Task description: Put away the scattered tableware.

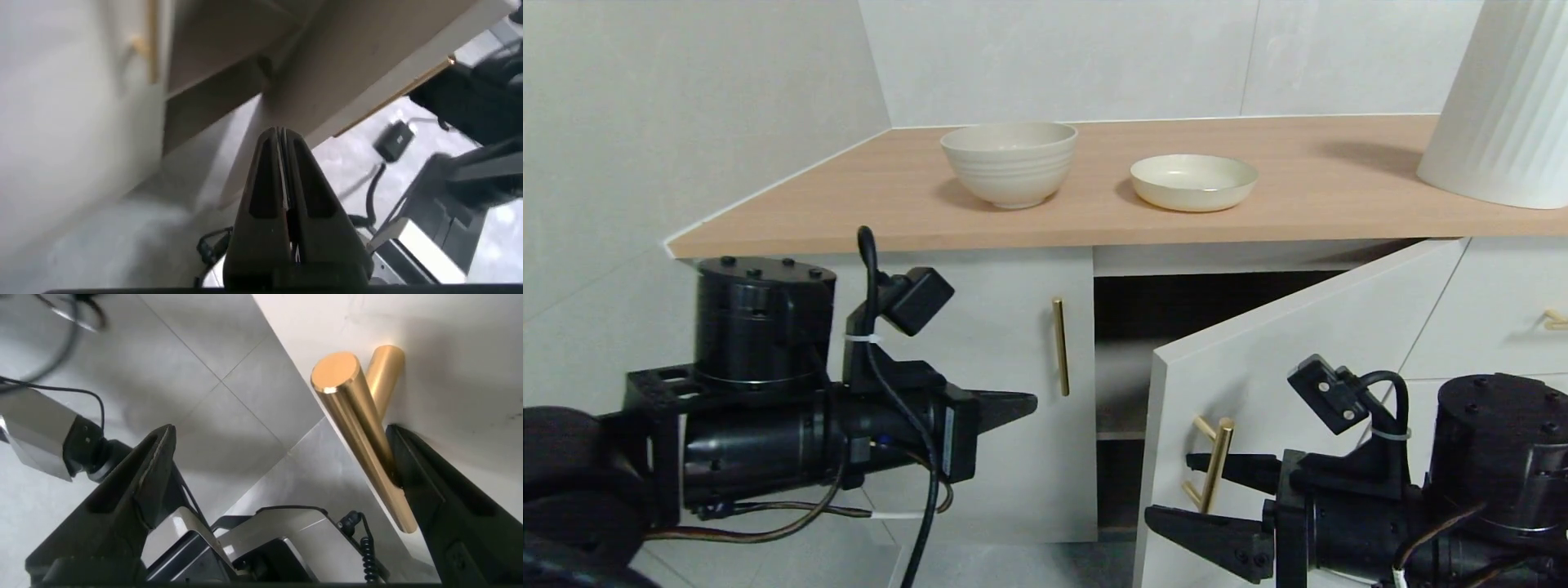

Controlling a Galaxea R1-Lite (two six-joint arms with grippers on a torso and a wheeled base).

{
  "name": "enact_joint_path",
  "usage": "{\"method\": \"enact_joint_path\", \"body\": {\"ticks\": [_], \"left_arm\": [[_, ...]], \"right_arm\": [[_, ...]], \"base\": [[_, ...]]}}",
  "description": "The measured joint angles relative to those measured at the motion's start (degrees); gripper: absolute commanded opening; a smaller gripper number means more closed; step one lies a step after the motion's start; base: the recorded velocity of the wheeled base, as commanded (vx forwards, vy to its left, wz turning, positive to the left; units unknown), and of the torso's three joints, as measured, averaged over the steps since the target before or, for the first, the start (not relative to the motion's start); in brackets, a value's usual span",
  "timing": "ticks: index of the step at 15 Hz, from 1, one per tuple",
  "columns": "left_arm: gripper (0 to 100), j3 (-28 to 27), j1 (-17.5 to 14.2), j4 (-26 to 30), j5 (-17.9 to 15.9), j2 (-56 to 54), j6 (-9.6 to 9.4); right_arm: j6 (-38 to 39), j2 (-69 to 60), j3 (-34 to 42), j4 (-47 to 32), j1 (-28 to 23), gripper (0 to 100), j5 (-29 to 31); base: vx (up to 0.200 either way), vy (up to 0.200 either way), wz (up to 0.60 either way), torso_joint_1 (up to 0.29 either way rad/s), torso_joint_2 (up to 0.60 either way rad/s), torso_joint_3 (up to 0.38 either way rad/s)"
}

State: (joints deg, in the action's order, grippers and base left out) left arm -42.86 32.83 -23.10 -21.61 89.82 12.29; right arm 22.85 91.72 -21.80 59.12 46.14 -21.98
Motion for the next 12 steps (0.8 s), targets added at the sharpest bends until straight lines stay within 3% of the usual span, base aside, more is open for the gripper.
{"method": "enact_joint_path", "body": {"ticks": [4,7,12], "left_arm": [[0,-1.27,5.21,-13.32,-0.85,10.67,-0.11],[0,-1.76,8.73,-27.56,-0.52,18.09,1.94],[0,3.07,10.85,-38.60,-0.90,22.14,2.32]], "right_arm": [[0.00,-0.10,0.22,0.00,0.00,100,-0.05],[-0.05,-0.32,0.27,-0.12,0.00,100,-0.02],[-0.33,-0.55,0.28,-0.22,-0.06,100,0.17]], "base": [[0.000,0.000,0.00,0.000,0.00,0.000],[0.000,0.000,0.00,0.000,0.00,0.000],[0.000,0.000,0.00,0.000,0.00,0.000]]}}
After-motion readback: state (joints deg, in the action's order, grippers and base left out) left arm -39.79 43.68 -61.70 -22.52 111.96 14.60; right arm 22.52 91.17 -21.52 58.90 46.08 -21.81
